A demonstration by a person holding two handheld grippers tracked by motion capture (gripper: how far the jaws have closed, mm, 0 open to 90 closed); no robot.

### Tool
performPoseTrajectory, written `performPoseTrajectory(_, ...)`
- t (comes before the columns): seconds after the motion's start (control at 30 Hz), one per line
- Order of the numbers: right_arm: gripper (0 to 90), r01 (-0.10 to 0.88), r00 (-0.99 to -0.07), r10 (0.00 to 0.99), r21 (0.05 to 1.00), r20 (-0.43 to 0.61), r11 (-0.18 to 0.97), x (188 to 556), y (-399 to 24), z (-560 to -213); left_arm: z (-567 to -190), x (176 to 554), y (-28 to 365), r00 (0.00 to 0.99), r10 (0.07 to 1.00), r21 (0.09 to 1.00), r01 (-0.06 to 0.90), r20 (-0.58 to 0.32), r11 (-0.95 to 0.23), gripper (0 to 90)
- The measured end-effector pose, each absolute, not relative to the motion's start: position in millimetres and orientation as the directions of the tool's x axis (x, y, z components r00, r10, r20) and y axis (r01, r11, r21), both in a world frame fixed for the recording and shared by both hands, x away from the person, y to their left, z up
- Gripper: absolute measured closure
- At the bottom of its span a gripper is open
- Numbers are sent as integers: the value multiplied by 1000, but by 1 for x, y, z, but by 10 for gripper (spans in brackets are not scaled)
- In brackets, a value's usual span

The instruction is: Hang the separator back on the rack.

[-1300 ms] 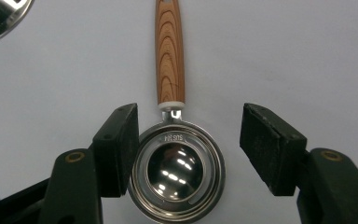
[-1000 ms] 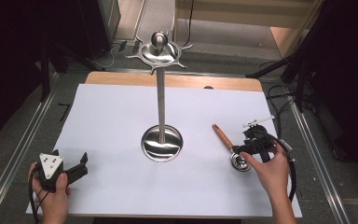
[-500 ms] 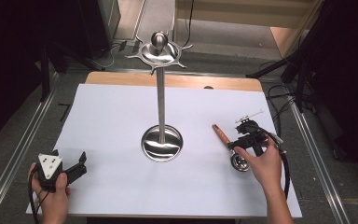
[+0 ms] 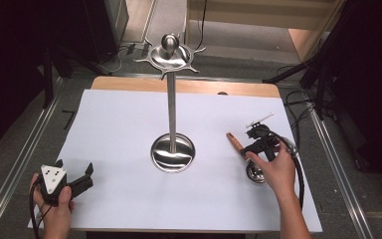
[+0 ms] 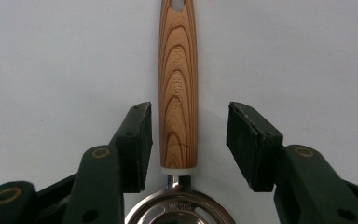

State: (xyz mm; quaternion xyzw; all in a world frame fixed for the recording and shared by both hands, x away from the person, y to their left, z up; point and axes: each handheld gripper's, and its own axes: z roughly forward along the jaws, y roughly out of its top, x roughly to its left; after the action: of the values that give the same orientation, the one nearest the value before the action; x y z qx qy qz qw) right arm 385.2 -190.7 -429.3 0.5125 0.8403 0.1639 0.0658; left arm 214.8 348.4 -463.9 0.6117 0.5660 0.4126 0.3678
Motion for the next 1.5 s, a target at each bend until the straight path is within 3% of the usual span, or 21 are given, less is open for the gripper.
performPoseTrajectory(0.4,599,844,-464,885,321,36,430,398,-178,-439,-464,215,347,18,995,917,386,99,-98,99)
performPoseTrajectory(0.53,666,843,-474,880,300,24,446,403,-172,-442,-464,215,348,16,996,917,387,92,-92,99)
performPoseTrajectory(0.67,677,842,-496,868,260,23,474,406,-167,-446,-464,216,347,22,994,913,395,104,-104,101)
performPoseTrajectory(0.9,685,867,-452,890,207,-60,454,406,-151,-445,-464,215,347,18,994,915,388,107,-106,107)
performPoseTrajectory(1.13,693,847,-465,885,311,36,432,398,-171,-448,-464,215,346,10,994,913,393,113,-108,137)
performPoseTrajectory(1.5,695,790,-454,891,456,-15,410,381,-172,-419,-464,216,343,17,990,907,399,139,-134,137)
